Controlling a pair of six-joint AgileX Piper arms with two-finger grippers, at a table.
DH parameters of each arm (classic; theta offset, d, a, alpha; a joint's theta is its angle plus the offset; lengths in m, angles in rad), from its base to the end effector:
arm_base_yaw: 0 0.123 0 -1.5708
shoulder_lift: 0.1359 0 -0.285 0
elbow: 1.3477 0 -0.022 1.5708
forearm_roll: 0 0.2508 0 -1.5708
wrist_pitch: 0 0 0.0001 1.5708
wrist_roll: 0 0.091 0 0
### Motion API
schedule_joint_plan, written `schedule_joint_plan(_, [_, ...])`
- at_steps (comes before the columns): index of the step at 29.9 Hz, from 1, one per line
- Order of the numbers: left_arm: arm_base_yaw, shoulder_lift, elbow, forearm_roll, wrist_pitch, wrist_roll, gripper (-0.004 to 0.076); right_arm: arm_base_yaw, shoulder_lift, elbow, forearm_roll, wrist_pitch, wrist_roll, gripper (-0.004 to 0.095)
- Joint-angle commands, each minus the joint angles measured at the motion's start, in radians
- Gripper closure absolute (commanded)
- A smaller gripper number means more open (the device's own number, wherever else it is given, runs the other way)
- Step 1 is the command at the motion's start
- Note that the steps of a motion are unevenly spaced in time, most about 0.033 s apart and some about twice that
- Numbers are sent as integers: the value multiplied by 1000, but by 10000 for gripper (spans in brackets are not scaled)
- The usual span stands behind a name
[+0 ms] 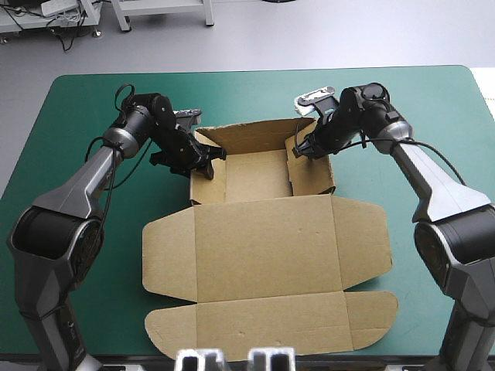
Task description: Fold the box
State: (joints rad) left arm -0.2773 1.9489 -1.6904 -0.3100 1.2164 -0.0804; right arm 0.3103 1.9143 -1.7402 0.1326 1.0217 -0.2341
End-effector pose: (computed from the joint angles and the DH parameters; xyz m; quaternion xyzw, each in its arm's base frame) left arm 0.3854 -0.1368 0.2646 0.0568 0.9831 -0.1628 0.0624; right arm 0.4004 0.1392 0.2952 -0.2412 0.9411 0.0716 0.2260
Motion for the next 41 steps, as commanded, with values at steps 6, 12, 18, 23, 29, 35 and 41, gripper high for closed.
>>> schedule_joint_plan(6, [52, -48, -19, -99, 76, -24, 329, -4, -54, -52, -42, -33, -10, 454])
schedule_joint_plan(12, [61, -52, -80, -101, 77, -24, 329, -4, -54, -125, -54, -30, -10, 454])
schedule_joint_plan(18, [61, -58, -215, -108, 79, -24, 329, -4, -54, -199, -54, 25, -10, 454])
schedule_joint_plan(23, [61, -101, -331, -112, 79, -24, 330, -4, -55, -284, -78, 94, -10, 455])
schedule_joint_plan(29, [61, -223, -378, -176, 79, -24, 377, -4, -55, -398, -133, 234, -10, 455])
schedule_joint_plan(35, [61, -358, -375, -219, 80, 27, 523, -4, -84, -400, -88, 234, 98, 455])
schedule_joint_plan(41, [29, -528, -282, -208, 81, 118, 671, -4, -92, -330, -27, 234, 101, 455])
